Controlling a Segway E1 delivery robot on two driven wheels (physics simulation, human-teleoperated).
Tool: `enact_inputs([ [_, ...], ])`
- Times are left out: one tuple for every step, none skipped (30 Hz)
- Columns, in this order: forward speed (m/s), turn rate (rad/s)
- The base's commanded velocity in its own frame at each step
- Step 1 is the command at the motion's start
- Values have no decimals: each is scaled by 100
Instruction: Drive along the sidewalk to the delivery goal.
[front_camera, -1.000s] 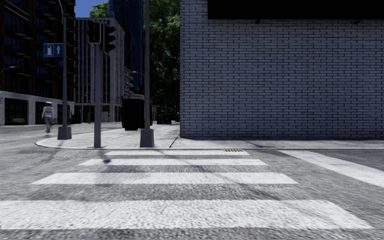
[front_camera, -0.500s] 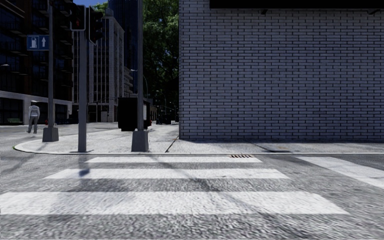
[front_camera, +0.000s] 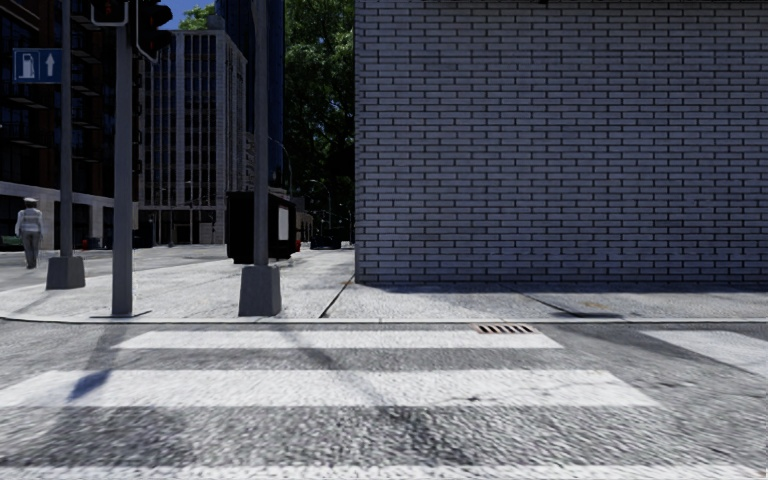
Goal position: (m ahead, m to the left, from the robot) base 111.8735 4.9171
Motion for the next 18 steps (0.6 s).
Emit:
enact_inputs([
  [154, 0],
  [154, 0],
  [154, 0],
  [154, 0],
  [154, 0],
  [154, 0],
  [154, 0],
  [154, 0],
  [154, 0],
  [154, 0],
  [154, 0],
  [154, 0],
  [154, 0],
  [154, 0],
  [154, 0],
  [154, 0],
  [154, 0],
  [154, 0],
])
